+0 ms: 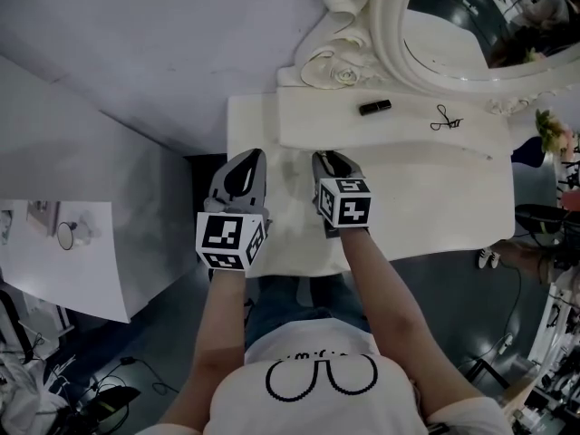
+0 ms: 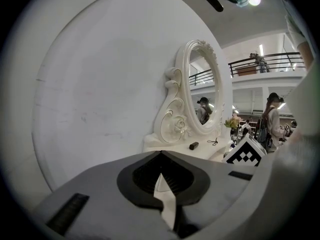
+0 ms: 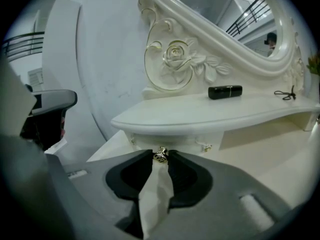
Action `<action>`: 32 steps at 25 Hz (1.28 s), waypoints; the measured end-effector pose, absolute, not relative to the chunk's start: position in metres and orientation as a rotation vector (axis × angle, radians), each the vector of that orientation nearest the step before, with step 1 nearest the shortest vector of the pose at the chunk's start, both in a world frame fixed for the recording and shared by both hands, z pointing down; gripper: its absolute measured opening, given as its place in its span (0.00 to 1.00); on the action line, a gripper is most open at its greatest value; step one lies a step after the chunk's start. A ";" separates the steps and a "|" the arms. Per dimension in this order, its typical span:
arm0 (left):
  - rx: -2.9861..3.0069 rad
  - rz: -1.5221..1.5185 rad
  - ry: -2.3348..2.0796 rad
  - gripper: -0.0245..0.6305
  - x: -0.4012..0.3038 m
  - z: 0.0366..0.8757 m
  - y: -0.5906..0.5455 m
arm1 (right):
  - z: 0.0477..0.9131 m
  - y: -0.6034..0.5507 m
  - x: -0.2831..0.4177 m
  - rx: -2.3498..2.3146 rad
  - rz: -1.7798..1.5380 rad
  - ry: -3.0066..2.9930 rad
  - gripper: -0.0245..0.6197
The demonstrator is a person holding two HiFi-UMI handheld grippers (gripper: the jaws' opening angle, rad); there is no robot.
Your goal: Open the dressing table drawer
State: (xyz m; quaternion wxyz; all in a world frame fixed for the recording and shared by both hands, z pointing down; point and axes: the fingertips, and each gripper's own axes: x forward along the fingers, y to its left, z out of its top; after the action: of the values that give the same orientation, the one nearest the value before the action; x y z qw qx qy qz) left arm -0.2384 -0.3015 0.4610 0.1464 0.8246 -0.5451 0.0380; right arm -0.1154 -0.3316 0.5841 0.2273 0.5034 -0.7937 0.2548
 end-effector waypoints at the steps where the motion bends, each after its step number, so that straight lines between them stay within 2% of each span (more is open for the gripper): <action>1: 2.374 0.106 -1.570 0.04 -0.238 0.460 -0.300 | 0.584 -0.329 -0.116 1.389 0.704 -2.185 0.19; 29: 2.405 0.065 -1.538 0.04 -0.228 0.450 -0.280 | 0.588 -0.245 -0.108 1.307 0.779 -2.185 0.19; 30: 2.408 0.063 -1.537 0.04 -0.227 0.450 -0.280 | 0.589 -0.245 -0.108 1.292 0.780 -2.182 0.21; 32: 2.415 0.059 -1.534 0.04 -0.226 0.447 -0.278 | 0.589 -0.243 -0.107 1.268 0.785 -2.178 0.33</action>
State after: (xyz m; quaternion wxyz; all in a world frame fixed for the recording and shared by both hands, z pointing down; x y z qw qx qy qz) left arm -0.2263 -0.2784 0.4469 0.1395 0.8356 -0.5309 0.0205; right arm -0.1067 -0.2430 0.5889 0.2484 0.4653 -0.7992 0.2882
